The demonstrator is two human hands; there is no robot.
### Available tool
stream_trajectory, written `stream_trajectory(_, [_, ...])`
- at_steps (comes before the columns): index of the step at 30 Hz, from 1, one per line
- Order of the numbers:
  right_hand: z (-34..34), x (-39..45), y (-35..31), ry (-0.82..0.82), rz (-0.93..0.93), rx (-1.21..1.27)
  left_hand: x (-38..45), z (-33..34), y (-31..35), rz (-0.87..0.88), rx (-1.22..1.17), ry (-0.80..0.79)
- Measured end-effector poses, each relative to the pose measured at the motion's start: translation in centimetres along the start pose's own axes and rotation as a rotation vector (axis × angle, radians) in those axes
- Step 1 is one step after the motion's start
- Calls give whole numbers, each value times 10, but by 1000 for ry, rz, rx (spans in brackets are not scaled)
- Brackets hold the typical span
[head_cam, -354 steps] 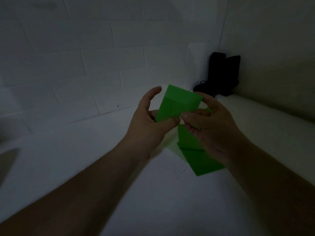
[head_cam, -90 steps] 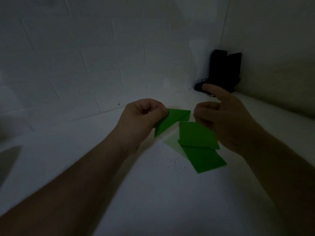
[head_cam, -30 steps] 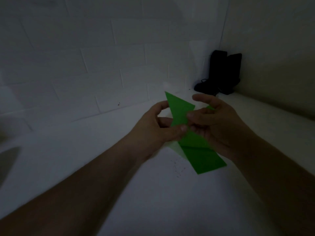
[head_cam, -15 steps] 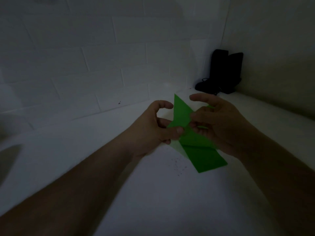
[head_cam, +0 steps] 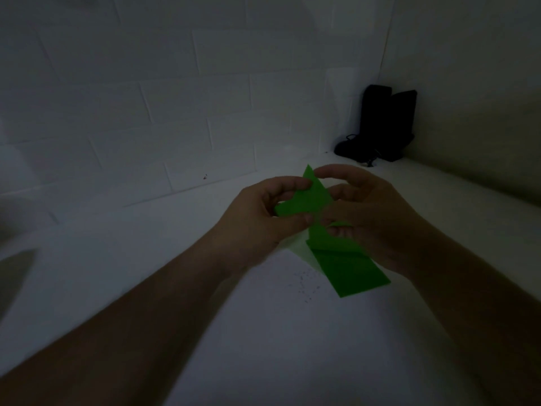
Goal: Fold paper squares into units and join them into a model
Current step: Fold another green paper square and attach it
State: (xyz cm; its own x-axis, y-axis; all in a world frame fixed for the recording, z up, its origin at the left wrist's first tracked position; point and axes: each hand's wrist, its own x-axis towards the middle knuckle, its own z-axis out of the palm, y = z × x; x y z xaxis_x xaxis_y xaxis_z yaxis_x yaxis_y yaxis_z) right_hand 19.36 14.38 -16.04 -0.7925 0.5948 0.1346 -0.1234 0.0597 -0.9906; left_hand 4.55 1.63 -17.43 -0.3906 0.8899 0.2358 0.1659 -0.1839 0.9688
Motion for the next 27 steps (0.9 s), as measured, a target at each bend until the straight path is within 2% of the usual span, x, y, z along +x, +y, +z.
stream_trajectory(6, [-2, -2, 0, -13, -1, 8, -1, 1, -2, -7, 31, -19])
stream_trajectory(12, [-1, -2, 2, -21, -12, -127, -1, 1, 2, 14, 119, 23])
stream_trajectory(19, [-2, -2, 4, -70, 11, -1, -2, -1, 1, 67, 112, 69])
stream_trajectory(27, [-7, 0, 0, -41, 29, 78, -3, -2, -1, 106, 145, 79])
